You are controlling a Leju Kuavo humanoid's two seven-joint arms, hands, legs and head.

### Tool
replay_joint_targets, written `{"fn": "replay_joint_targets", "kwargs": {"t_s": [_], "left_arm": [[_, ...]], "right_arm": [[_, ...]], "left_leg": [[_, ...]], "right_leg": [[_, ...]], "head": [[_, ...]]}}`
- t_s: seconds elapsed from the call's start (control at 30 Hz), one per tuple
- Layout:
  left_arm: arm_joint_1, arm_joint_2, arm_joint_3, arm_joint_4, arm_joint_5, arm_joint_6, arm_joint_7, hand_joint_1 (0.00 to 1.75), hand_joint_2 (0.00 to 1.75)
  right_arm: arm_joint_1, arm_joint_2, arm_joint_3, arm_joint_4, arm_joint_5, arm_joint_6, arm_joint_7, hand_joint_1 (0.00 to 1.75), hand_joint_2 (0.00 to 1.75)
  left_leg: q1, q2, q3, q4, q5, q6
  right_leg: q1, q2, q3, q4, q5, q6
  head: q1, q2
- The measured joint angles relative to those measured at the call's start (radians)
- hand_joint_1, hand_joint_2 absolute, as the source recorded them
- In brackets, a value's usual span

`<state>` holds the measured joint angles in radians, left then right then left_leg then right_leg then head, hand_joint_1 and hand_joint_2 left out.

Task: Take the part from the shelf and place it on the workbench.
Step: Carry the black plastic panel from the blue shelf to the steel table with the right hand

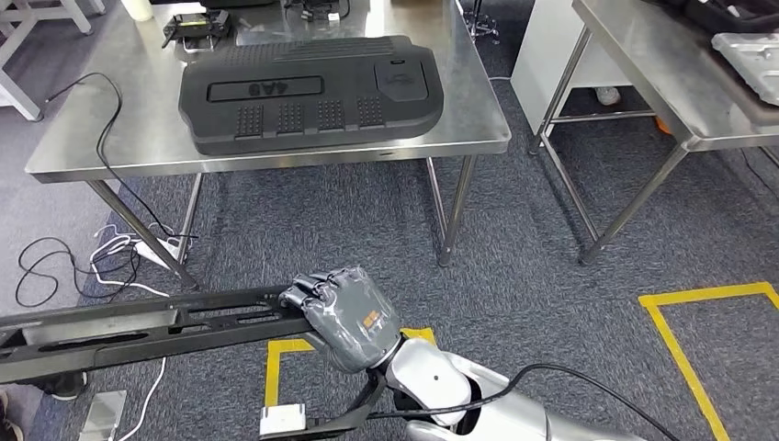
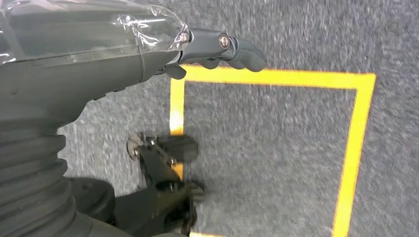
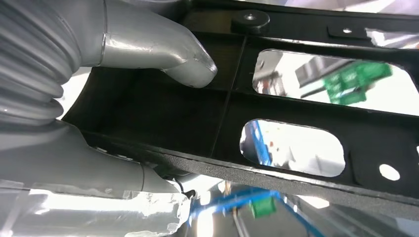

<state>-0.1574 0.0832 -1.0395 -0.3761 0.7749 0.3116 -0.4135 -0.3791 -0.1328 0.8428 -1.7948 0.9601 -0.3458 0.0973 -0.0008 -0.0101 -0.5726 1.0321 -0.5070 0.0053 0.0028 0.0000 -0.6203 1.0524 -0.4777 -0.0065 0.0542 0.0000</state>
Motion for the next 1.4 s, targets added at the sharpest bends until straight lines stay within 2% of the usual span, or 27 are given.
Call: {"fn": "replay_joint_targets", "kwargs": {"t_s": [0.07,0.13,0.17,0.23,0.27,0.3,0.33,0.4,0.43,0.47,0.5,0.6,0.63,0.73,0.83,1.0,1.17,1.4], "left_arm": [[-0.001,0.000,0.000,0.000,0.001,-0.004,-0.001,0.00,1.75],[-0.001,0.001,0.000,0.000,0.002,-0.007,-0.003,0.00,1.75],[-0.001,0.002,-0.001,0.000,0.002,-0.008,-0.005,0.00,1.75],[0.002,0.002,-0.001,0.000,0.005,-0.010,-0.007,0.00,1.75],[0.004,0.002,-0.001,0.000,0.007,-0.010,-0.008,0.00,1.75],[0.006,0.002,-0.001,0.000,0.008,-0.010,-0.009,0.00,1.75],[0.007,0.002,-0.001,0.000,0.009,-0.010,-0.010,0.00,1.75],[0.007,0.002,-0.001,0.000,0.009,-0.011,-0.012,0.00,1.75],[0.007,0.002,-0.001,0.000,0.009,-0.011,-0.013,0.00,1.75],[0.007,0.002,-0.001,0.000,0.010,-0.011,-0.014,0.00,1.75],[0.007,0.002,-0.001,0.000,0.010,-0.011,-0.014,0.00,1.75],[0.009,0.001,-0.001,0.000,0.010,-0.012,-0.016,0.00,1.75],[0.009,0.001,-0.001,0.000,0.010,-0.012,-0.016,0.00,1.75],[0.009,0.001,-0.001,0.001,0.012,-0.011,-0.017,0.00,1.75],[0.009,0.000,-0.001,0.001,0.011,-0.011,-0.018,0.00,1.75],[0.008,0.001,-0.001,0.001,0.009,-0.011,-0.018,0.00,1.75],[0.008,0.001,-0.001,0.001,0.008,-0.011,-0.018,0.00,1.75],[0.008,0.001,-0.001,0.001,0.009,-0.012,-0.018,0.00,1.75]], "right_arm": [[-0.001,0.001,0.001,0.001,-0.027,0.022,-0.014,1.75,1.75],[-0.003,0.004,0.002,0.003,-0.043,0.042,-0.022,1.75,1.75],[-0.004,0.006,0.003,0.004,-0.048,0.049,-0.024,1.75,1.75],[-0.006,0.008,0.005,0.005,-0.052,0.055,-0.021,1.75,1.75],[-0.005,0.009,0.005,0.005,-0.052,0.056,-0.018,1.75,1.75],[-0.005,0.008,0.005,0.006,-0.051,0.056,-0.014,1.75,1.75],[-0.005,0.008,0.005,0.006,-0.048,0.055,-0.010,1.75,1.75],[-0.005,0.009,0.005,0.006,-0.041,0.054,-0.003,1.75,1.75],[-0.006,0.009,0.005,0.006,-0.040,0.054,0.002,1.75,1.75],[-0.007,0.009,0.005,0.006,-0.042,0.054,0.006,1.75,1.75],[-0.007,0.009,0.005,0.006,-0.052,0.053,0.009,1.75,1.75],[-0.006,0.009,0.005,0.007,-0.094,0.041,0.004,1.75,1.75],[-0.006,0.009,0.005,0.007,-0.100,0.033,0.002,1.75,1.75],[-0.009,0.009,0.005,0.010,-0.085,0.009,0.004,1.75,1.75],[-0.014,0.009,0.005,0.015,-0.057,0.009,0.012,1.75,1.75],[-0.017,0.009,0.005,0.026,-0.014,0.004,0.014,1.75,1.75],[-0.017,0.009,0.005,0.035,0.000,0.002,0.018,1.75,1.75],[-0.017,0.010,0.005,0.040,-0.045,0.002,0.034,1.75,1.75]], "left_leg": [[0.001,0.000,0.004,-0.002,-0.004,-0.010],[0.001,0.000,-0.005,0.034,-0.030,-0.023],[0.004,0.001,-0.026,0.081,-0.056,-0.029],[0.011,0.002,-0.091,0.207,-0.109,-0.041],[0.014,0.002,-0.118,0.253,-0.119,-0.046],[0.018,0.002,-0.129,0.265,-0.111,-0.049],[0.021,0.002,-0.120,0.236,-0.082,-0.052],[0.026,0.003,-0.064,0.105,-0.007,-0.056],[0.026,0.003,-0.039,0.045,0.017,-0.053],[0.024,0.002,-0.025,0.010,0.027,-0.049],[0.024,0.002,-0.021,-0.002,0.025,-0.045],[0.024,0.002,-0.021,-0.008,0.026,-0.037],[0.023,0.001,-0.020,-0.009,0.025,-0.035],[0.021,0.001,-0.020,-0.008,0.022,-0.029],[0.020,0.001,-0.020,-0.007,0.020,-0.025],[0.019,0.001,-0.020,-0.007,0.019,-0.024],[0.019,0.001,-0.017,-0.009,0.019,-0.024],[0.017,0.001,-0.016,-0.007,0.017,-0.021]], "right_leg": [[-0.003,0.000,0.005,-0.013,0.002,-0.005],[-0.011,-0.003,0.017,-0.028,0.005,-0.013],[-0.013,-0.004,0.022,-0.033,0.006,-0.016],[-0.014,-0.006,0.027,-0.034,0.004,-0.020],[-0.014,-0.006,0.029,-0.034,0.001,-0.020],[-0.015,-0.006,0.031,-0.033,-0.001,-0.019],[-0.016,-0.005,0.034,-0.032,-0.004,-0.016],[-0.018,-0.005,0.042,-0.028,-0.013,-0.008],[-0.018,-0.004,0.044,-0.025,-0.018,-0.002],[-0.016,-0.003,0.045,-0.023,-0.022,0.003],[-0.013,-0.002,0.045,-0.021,-0.026,0.001],[-0.009,-0.001,0.048,-0.023,-0.030,-0.019],[-0.010,-0.001,0.050,-0.026,-0.028,-0.019],[-0.011,-0.001,0.054,-0.034,-0.026,-0.010],[-0.011,-0.001,0.057,-0.039,-0.025,0.004],[-0.012,-0.001,0.057,-0.040,-0.026,0.016],[-0.010,-0.001,0.057,-0.040,-0.027,0.017],[-0.015,-0.001,0.058,-0.041,-0.026,0.018]], "head": [[0.000,0.000],[-0.004,0.000],[-0.007,0.000],[-0.013,0.000],[-0.014,0.000],[-0.014,0.000],[-0.014,0.000],[-0.015,0.000],[-0.017,0.000],[-0.018,0.000],[-0.018,0.000],[-0.014,0.000],[-0.013,0.000],[-0.011,0.000],[-0.011,0.000],[-0.012,0.000],[-0.012,0.000],[-0.012,0.000]]}}
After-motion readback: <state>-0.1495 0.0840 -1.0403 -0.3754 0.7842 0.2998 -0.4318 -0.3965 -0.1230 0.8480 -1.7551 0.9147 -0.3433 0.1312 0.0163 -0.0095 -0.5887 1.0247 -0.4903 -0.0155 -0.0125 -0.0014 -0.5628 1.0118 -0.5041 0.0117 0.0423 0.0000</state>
